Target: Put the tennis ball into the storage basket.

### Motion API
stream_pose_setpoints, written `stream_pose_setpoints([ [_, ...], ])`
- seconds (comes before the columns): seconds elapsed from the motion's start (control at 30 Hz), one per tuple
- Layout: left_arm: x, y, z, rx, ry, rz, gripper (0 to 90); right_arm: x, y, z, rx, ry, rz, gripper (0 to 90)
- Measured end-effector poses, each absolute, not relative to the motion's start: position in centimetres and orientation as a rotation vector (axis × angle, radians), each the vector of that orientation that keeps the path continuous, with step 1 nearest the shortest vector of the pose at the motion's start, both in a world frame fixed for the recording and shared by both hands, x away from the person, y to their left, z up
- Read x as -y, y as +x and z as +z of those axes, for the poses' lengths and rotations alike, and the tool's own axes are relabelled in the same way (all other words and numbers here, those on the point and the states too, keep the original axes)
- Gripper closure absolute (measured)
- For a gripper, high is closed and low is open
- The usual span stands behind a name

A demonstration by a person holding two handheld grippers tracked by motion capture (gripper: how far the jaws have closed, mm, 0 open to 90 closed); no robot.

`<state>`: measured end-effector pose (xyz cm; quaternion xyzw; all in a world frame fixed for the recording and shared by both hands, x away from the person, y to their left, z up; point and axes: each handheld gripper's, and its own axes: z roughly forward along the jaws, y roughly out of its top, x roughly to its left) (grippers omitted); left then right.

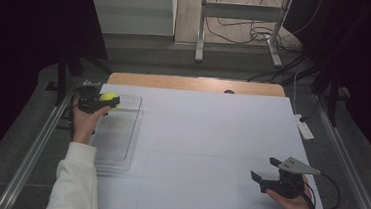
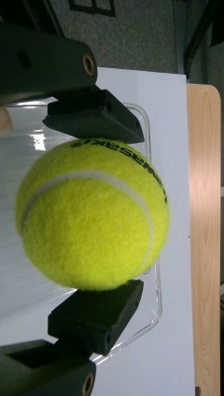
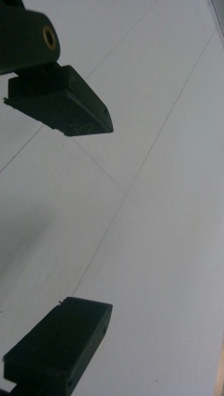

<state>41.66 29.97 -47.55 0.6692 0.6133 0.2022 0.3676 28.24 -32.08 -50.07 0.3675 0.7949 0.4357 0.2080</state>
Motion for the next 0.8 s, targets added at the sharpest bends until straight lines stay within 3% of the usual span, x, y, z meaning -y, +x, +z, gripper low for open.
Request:
stream_pose_setpoints([
  [0.8, -29.5, 42.09, -48.26, -1.59, 1.786, 0.51, 27.0, 32.09, 28.23, -50.1, -2.214, 1.023, 1.209, 12.2],
])
